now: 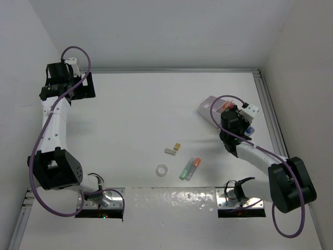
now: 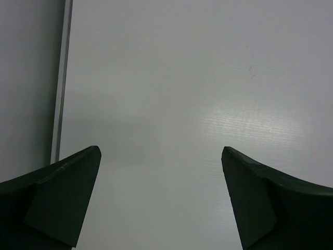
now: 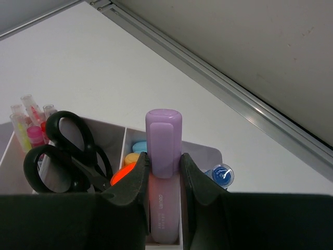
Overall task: Sort the stationery into containers
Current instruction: Place the pen in the storage box, then pick up the pen from the center of the board.
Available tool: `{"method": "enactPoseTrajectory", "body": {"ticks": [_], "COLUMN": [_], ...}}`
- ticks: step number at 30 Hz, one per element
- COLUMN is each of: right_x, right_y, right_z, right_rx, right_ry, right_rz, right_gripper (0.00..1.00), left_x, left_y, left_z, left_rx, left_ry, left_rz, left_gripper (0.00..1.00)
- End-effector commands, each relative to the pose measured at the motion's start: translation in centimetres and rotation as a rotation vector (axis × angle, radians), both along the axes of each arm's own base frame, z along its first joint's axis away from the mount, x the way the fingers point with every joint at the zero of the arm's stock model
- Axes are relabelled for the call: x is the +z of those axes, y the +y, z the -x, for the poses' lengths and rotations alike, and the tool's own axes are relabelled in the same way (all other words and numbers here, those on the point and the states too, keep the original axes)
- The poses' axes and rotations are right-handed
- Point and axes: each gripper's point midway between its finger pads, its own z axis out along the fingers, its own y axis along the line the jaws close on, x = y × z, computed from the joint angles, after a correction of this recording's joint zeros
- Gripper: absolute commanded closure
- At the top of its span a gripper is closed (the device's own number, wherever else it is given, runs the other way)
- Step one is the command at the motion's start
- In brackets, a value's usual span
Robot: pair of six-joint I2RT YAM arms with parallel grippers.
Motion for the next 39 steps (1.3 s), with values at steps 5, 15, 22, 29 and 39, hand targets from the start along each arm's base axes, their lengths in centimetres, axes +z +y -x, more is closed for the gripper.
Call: {"method": "enactPoseTrajectory", "body": {"ticks": [5,15,22,29,39], "right_x": [-1.1,1.6,5.4,7.0,1.9], "right_y": [2.8,3.7,3.8,6.5,14.9], "right_z": [-1.0,-1.1,-0.9,-1.1,5.0], "right_rx": [0.134,0.21,0.251,0.435,0.646], "right_ry": [-0.006,-0.05,-0.085,0.011,0.314], "right_rz": [-0.068,-0.098,-0.081,-0.118,-0.462], "right_gripper": [0.86,0.47,0.31,0.34,0.64], "left_x": [1.8,1.8,2.1,2.4,3.0], "left_y": [0.6,0.7,0.4,0.3,0.2], "left_z": [-0.5,-0.5,-0.7,-0.6,-0.2], "left_rx": [0.004,0.006,-0.003,-0.007,-0.006], "left_ry": [-0.063,-0.064,-0.072,-0.079,-0.089], "left_rz": [-0.012,-0.011,-0.005,-0.001,-0.006], "left_gripper": [0.0,0.0,0.0,0.0,0.0]}}
